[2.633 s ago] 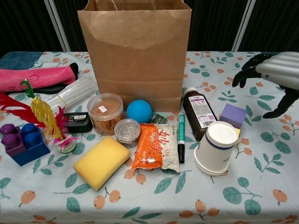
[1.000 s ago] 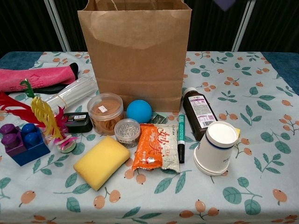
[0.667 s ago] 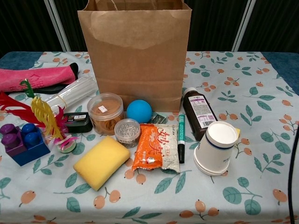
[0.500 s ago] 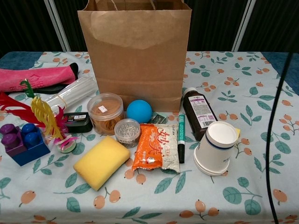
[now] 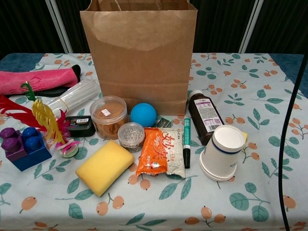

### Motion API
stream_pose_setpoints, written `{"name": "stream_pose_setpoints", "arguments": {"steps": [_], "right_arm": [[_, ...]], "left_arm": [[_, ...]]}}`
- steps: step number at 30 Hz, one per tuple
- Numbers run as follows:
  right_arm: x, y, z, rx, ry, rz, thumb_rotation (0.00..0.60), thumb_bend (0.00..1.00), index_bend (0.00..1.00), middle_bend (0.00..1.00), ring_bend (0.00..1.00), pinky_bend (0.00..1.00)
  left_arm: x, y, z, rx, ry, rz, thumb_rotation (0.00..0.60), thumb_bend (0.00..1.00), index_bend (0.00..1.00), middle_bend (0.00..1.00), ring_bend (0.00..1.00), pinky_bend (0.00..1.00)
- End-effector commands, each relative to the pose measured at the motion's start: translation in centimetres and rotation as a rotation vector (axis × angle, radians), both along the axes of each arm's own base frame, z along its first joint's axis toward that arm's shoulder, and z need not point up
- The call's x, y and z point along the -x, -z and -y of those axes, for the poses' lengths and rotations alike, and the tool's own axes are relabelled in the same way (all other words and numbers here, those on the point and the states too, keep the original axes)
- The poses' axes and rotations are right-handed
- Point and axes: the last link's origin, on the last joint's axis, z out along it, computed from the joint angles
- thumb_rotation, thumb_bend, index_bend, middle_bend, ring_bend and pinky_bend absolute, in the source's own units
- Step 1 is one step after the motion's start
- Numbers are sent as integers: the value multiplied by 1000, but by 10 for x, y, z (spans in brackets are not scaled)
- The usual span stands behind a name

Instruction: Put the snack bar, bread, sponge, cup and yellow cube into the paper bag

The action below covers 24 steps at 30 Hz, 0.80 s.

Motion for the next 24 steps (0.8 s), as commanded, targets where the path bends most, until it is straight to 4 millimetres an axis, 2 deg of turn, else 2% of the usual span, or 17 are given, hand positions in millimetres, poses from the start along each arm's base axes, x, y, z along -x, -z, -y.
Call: {"name": "stream_pose_setpoints", "arguments": {"steps": [1,5,8,14,17,19,24], "right_arm": [[2,-14,-7,26,-21,44,600,0,53,147,0,0],[16,-42,-21,76,-35,86,600,0,52,172,0,0],[50,-61,-38,52,48,66,600,0,52,187,0,0],[116,-76,-73,-113,279,37,600,0,119,240,50,0],[146,-72,-88,-187,350,-9,600,0,138,243,50,0],[166,-59,-100,-263,389,-55,600,0,142,244,50,0],[186,-22,-120,-409,401,-139,600,0,142,242,51,0]], "left_arm": [[-2,0,0,0,6,-1,600,157,201,230,177,222],[-4,1,1,5,9,-3,600,157,201,230,177,222],[-5,2,2,7,13,-3,600,157,201,230,177,222],[-8,6,3,16,14,-2,600,157,201,230,177,222],[-10,7,3,16,12,1,600,157,201,230,177,222],[-11,9,4,19,12,0,600,157,201,230,176,222],[-11,9,5,19,13,-6,600,157,201,230,177,222]]}}
